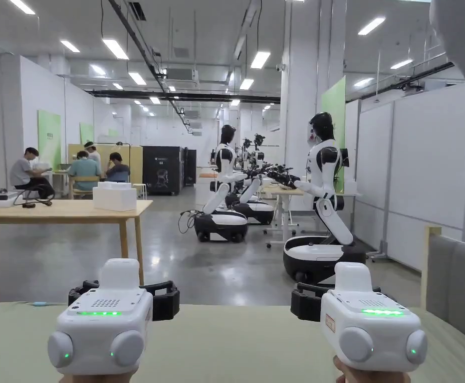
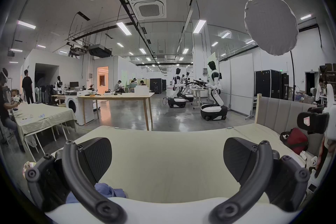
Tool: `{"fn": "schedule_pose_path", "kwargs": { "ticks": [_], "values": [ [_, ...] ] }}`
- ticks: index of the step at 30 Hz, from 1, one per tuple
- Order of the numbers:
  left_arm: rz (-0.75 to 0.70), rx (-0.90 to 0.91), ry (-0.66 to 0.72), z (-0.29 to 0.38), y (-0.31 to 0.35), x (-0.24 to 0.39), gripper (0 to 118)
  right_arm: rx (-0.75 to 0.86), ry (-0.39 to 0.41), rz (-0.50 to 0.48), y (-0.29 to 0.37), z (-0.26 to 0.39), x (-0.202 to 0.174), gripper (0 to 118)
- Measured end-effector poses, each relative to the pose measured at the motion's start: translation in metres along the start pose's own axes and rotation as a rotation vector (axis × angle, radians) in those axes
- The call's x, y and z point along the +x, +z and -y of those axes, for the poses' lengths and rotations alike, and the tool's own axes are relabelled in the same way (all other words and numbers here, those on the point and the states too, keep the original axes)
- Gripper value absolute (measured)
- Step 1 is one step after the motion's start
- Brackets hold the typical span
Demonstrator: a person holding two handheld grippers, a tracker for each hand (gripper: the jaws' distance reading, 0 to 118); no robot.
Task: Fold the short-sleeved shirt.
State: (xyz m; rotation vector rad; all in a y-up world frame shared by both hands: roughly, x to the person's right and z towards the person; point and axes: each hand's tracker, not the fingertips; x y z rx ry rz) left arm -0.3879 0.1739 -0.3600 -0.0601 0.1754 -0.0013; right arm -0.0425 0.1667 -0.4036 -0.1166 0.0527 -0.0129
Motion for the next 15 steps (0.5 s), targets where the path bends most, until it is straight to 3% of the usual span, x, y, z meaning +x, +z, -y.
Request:
{"fn": "schedule_pose_path", "kwargs": {
  "ticks": [3, 4, 5, 6, 7, 10, 12, 13, 15],
  "values": [
    [-0.004, -0.004, 0.002, -0.002, 0.001, -0.002, 118, 0.006, 0.018, 0.01, 0.001, 0.0, 0.001, 118],
    [-0.003, -0.008, -0.008, -0.003, 0.001, -0.003, 118, 0.016, 0.045, 0.013, 0.001, 0.0, 0.0, 118],
    [0.002, -0.01, -0.089, -0.003, 0.001, -0.002, 118, 0.029, 0.129, 0.027, 0.0, 0.0, -0.003, 118],
    [0.005, -0.011, -0.199, -0.005, 0.0, 0.001, 118, 0.036, 0.263, 0.042, 0.0, 0.0, -0.009, 118],
    [-0.011, 0.003, -0.396, -0.004, -0.001, 0.007, 118, 0.058, 0.421, 0.055, 0.001, 0.002, -0.017, 118],
    [-0.083, 0.098, -1.08, 0.02, 0.002, 0.03, 118, 0.125, 0.966, 0.045, 0.004, 0.021, -0.042, 118],
    [-0.095, 0.154, -1.464, 0.042, 0.004, 0.038, 118, 0.138, 1.331, 0.042, 0.003, 0.042, -0.053, 118],
    [-0.095, 0.177, -1.632, 0.054, 0.005, 0.039, 118, 0.13, 1.529, 0.057, 0.002, 0.057, -0.056, 118],
    [-0.094, 0.205, -1.8, 0.081, -0.004, 0.053, 118, 0.19, 1.838, 0.087, 0.001, 0.089, -0.053, 118]
  ]
}}
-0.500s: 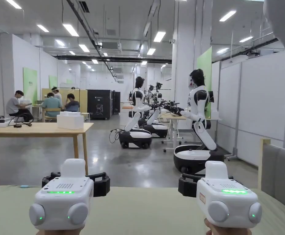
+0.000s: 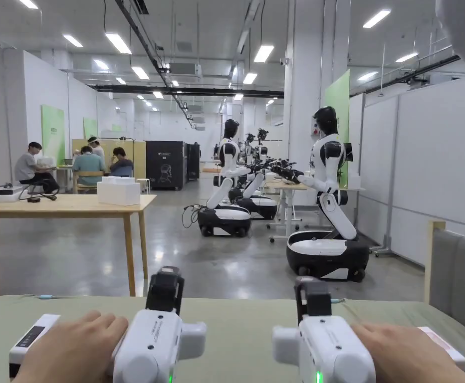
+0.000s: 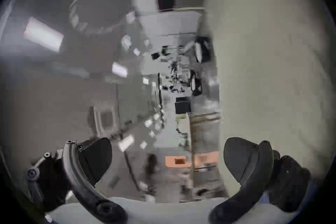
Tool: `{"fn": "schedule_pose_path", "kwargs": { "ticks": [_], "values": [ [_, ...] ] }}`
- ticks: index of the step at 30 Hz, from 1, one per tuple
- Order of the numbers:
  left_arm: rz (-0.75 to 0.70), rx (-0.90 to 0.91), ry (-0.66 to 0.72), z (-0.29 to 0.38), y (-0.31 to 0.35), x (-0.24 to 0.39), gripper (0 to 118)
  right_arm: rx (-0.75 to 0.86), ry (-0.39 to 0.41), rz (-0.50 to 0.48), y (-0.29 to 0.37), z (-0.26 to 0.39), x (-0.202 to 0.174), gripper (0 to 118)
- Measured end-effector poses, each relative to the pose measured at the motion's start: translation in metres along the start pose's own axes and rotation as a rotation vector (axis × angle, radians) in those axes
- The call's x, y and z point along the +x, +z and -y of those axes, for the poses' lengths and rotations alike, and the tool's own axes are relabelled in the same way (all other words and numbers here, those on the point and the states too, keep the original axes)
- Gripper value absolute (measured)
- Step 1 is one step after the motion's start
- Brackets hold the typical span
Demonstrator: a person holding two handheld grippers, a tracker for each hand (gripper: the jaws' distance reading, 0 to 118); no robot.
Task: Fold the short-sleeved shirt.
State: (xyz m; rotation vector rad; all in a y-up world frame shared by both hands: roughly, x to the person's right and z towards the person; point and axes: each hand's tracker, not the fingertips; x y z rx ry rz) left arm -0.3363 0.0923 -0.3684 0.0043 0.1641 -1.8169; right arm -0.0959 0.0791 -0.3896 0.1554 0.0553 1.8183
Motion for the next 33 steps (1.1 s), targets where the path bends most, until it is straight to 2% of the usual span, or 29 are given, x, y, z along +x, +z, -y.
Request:
{"fn": "schedule_pose_path", "kwargs": {
  "ticks": [1, 2, 3, 5, 6, 8, 10, 11, 12, 13, 14, 17, 23, 24, 25, 26, 27, 28, 29, 33],
  "values": [
    [0.015, 0.012, 0.025, -0.002, 0.002, 0.003, 118, -0.01, 0.05, -0.006, 0.0, 0.0, -0.009, 118],
    [0.029, 0.008, 0.095, -0.002, 0.004, 0.002, 118, -0.032, 0.025, -0.029, 0.0, -0.001, -0.01, 118],
    [0.048, -0.006, 0.232, -0.001, 0.004, -0.003, 118, -0.061, -0.1, -0.06, 0.0, 0.003, -0.008, 118],
    [0.084, -0.054, 0.605, 0.012, 0.002, -0.023, 118, -0.113, -0.477, -0.128, -0.003, 0.011, 0.018, 118],
    [0.108, -0.085, 0.848, 0.023, -0.002, -0.039, 118, -0.139, -0.696, -0.155, -0.005, 0.019, 0.035, 118],
    [0.124, -0.125, 1.365, 0.057, -0.006, -0.07, 118, -0.138, -1.186, -0.189, -0.001, 0.043, 0.072, 118],
    [0.085, -0.094, 1.75, 0.08, -0.005, -0.08, 118, -0.103, -1.625, -0.183, 0.005, 0.067, 0.085, 118],
    [0.065, -0.1, 1.832, 0.084, -0.005, -0.079, 118, -0.095, -1.783, -0.177, 0.003, 0.075, 0.088, 118],
    [0.044, -0.127, 1.888, 0.084, -0.005, -0.076, 118, -0.081, -1.89, -0.184, 0.005, 0.082, 0.087, 118],
    [0.045, -0.145, 1.921, 0.085, -0.006, -0.073, 118, -0.096, -1.954, -0.172, 0.007, 0.085, 0.085, 118],
    [0.073, -0.15, 1.92, 0.084, -0.007, -0.071, 118, -0.109, -1.974, -0.144, 0.007, 0.086, 0.083, 118],
    [0.132, -0.175, 1.846, 0.076, -0.009, -0.063, 118, -0.178, -1.89, -0.093, 0.004, 0.083, 0.078, 118],
    [0.137, -0.177, 1.838, 0.074, -0.013, -0.06, 118, -0.153, -1.853, -0.144, 0.006, 0.078, 0.073, 116],
    [0.152, -0.181, 1.842, 0.076, -0.013, -0.06, 116, -0.13, -1.84, -0.14, 0.008, 0.078, 0.073, 93],
    [0.189, -0.123, 1.862, 0.079, -0.012, -0.059, 96, -0.124, -1.822, -0.119, 0.009, 0.076, 0.074, 44],
    [0.203, -0.075, 1.879, 0.08, -0.011, -0.059, 40, -0.184, -1.788, -0.107, 0.005, 0.073, 0.075, 1],
    [0.201, -0.13, 1.853, 0.078, -0.017, -0.061, 0, -0.202, -1.781, -0.085, 0.007, 0.075, 0.074, 0],
    [0.146, -0.166, 1.8, 0.076, -0.016, -0.059, 0, -0.166, -1.804, -0.118, 0.007, 0.079, 0.073, 0],
    [0.158, -0.151, 1.831, 0.08, -0.012, -0.057, 0, -0.149, -1.818, -0.142, 0.007, 0.082, 0.072, 0],
    [0.165, -0.148, 1.845, 0.072, 0.004, -0.066, 0, -0.16, -1.789, -0.119, 0.009, 0.078, 0.071, 0]
  ]
}}
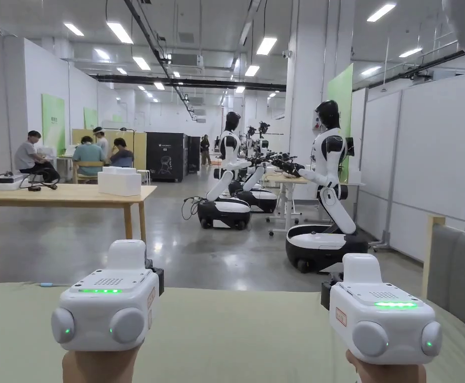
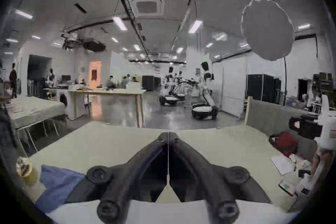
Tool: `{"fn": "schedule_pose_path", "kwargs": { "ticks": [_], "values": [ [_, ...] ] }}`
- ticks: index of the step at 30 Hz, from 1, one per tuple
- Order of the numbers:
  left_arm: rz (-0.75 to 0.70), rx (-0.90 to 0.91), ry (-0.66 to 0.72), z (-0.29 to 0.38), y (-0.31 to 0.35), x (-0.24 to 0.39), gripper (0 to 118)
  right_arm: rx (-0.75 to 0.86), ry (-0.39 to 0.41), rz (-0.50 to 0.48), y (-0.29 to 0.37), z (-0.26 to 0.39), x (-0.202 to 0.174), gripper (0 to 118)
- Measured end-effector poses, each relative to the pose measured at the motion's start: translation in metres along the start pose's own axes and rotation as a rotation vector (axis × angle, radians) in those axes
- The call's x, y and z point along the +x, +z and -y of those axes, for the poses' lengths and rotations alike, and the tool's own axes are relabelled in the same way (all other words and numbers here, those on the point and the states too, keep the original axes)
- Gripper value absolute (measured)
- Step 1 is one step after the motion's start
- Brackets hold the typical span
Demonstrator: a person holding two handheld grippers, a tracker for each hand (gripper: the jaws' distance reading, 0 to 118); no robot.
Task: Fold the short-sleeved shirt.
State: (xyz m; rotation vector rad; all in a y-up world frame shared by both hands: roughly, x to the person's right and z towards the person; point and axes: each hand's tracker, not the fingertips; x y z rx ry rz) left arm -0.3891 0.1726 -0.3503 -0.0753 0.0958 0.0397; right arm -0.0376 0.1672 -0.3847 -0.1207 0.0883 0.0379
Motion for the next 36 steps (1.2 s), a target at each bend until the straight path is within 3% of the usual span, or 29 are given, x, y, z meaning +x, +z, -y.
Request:
{"fn": "schedule_pose_path", "kwargs": {
  "ticks": [4, 10, 12, 15, 20, 25, 26, 27, 28, 29, 30, 34, 36],
  "values": [
    [-0.071, -0.005, -0.034, 0.005, 0.016, -0.026, 0, 0.007, 0.042, -0.045, -0.004, 0.0, -0.035, 0],
    [-0.325, -0.056, -0.059, 0.021, 0.075, -0.128, 0, 0.0, 0.066, -0.294, -0.007, 0.009, -0.158, 0],
    [-0.424, -0.105, -0.071, 0.032, 0.065, -0.199, 0, -0.007, 0.079, -0.403, -0.001, 0.016, -0.202, 0],
    [-0.5, -0.269, -0.082, 0.05, 0.109, -0.232, 0, -0.042, 0.089, -0.526, 0.01, 0.033, -0.252, 0],
    [-0.435, -0.578, 0.06, 0.103, 0.107, -0.276, 0, -0.058, 0.093, -0.603, 0.025, 0.049, -0.283, 0],
    [-0.34, -0.735, 0.116, 0.159, 0.045, -0.273, 0, -0.085, 0.119, -0.636, 0.018, 0.061, -0.277, 0],
    [-0.332, -0.756, 0.138, 0.169, 0.03, -0.272, 15, -0.091, 0.126, -0.632, 0.015, 0.064, -0.272, 0],
    [-0.316, -0.786, 0.156, 0.176, 0.018, -0.271, 71, -0.098, 0.132, -0.631, 0.013, 0.067, -0.268, 0],
    [-0.303, -0.823, 0.174, 0.186, 0.003, -0.271, 112, -0.108, 0.138, -0.627, 0.011, 0.07, -0.265, 0],
    [-0.291, -0.887, 0.185, 0.199, -0.01, -0.269, 117, -0.12, 0.149, -0.617, 0.008, 0.072, -0.262, 0],
    [-0.272, -0.815, 0.16, 0.21, -0.018, -0.261, 113, -0.128, 0.159, -0.605, 0.005, 0.076, -0.256, 0],
    [-0.306, -0.943, 0.131, 0.264, -0.051, -0.282, 113, -0.162, 0.167, -0.565, -0.009, 0.088, -0.242, 0],
    [-0.328, -0.997, 0.114, 0.243, -0.043, -0.258, 112, -0.181, 0.171, -0.546, -0.017, 0.095, -0.238, 0]
  ]
}}
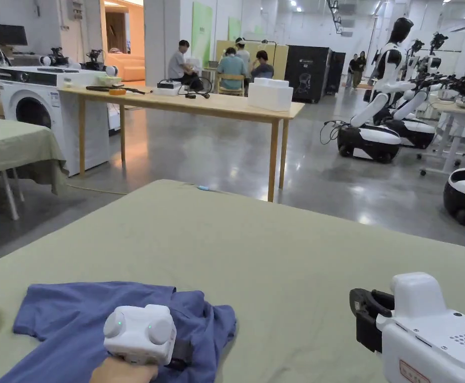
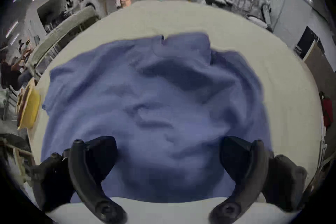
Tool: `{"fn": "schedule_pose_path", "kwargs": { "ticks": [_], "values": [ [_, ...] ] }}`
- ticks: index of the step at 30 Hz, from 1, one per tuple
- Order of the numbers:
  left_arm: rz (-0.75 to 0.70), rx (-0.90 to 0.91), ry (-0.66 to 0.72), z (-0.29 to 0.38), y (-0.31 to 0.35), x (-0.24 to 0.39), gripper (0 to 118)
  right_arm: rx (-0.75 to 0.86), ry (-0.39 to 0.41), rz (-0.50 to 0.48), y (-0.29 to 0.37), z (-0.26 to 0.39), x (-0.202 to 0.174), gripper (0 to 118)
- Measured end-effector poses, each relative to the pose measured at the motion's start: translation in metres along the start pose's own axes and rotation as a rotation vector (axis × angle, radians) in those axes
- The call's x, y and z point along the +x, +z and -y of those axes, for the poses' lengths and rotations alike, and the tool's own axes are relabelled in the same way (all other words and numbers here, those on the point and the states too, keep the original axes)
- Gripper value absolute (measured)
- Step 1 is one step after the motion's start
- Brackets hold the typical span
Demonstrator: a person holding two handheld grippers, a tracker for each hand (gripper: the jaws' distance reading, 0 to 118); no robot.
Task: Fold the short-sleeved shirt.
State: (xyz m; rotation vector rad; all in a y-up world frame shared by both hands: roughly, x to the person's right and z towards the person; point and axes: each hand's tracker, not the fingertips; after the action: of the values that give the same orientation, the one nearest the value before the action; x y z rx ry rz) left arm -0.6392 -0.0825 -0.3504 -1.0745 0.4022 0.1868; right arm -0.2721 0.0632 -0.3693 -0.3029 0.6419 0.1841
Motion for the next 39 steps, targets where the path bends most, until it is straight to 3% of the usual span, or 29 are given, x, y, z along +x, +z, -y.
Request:
{"fn": "schedule_pose_path", "kwargs": {
  "ticks": [2, 3, 4, 5, 6, 10, 12, 16, 24, 29, 34, 39],
  "values": [
    [0.051, -0.037, 0.034, 0.014, 0.003, 0.003, 110, -0.025, 0.003, 0.009, -0.006, 0.007, 0.006, 0],
    [0.061, 0.031, 0.029, -0.005, -0.034, -0.019, 89, -0.051, 0.0, 0.014, -0.01, 0.012, 0.009, 0],
    [0.093, 0.029, 0.016, -0.007, -0.03, -0.023, 65, -0.066, -0.005, 0.021, -0.013, 0.016, 0.012, 0],
    [0.106, 0.051, 0.005, -0.008, -0.025, -0.026, 27, -0.076, -0.014, 0.02, -0.015, 0.02, 0.015, 0],
    [0.096, 0.089, 0.009, -0.01, -0.019, -0.031, 6, -0.085, -0.032, 0.009, -0.016, 0.024, 0.019, 0],
    [0.155, 0.073, 0.108, -0.019, -0.035, -0.05, 5, -0.108, -0.095, 0.008, -0.012, 0.038, 0.032, 0],
    [0.127, 0.212, 0.051, -0.012, -0.005, -0.023, 5, -0.094, -0.123, 0.015, 0.001, 0.039, 0.043, 0],
    [0.285, 0.291, 0.009, -0.035, 0.034, 0.03, 5, -0.049, -0.129, 0.083, 0.032, 0.033, 0.069, 0],
    [0.552, 0.441, -0.191, -0.052, 0.115, 0.216, 5, 0.024, -0.144, 0.217, 0.122, 0.024, 0.133, 0],
    [0.723, 0.434, -0.329, -0.042, 0.145, 0.352, 5, 0.032, -0.159, 0.337, 0.173, 0.037, 0.181, 0],
    [0.701, 0.311, -0.473, -0.001, 0.115, 0.468, 5, -0.005, -0.179, 0.447, 0.212, 0.073, 0.223, 0],
    [0.615, 0.187, -0.481, 0.056, 0.082, 0.509, 5, -0.027, -0.219, 0.481, 0.232, 0.106, 0.253, 0]
  ]
}}
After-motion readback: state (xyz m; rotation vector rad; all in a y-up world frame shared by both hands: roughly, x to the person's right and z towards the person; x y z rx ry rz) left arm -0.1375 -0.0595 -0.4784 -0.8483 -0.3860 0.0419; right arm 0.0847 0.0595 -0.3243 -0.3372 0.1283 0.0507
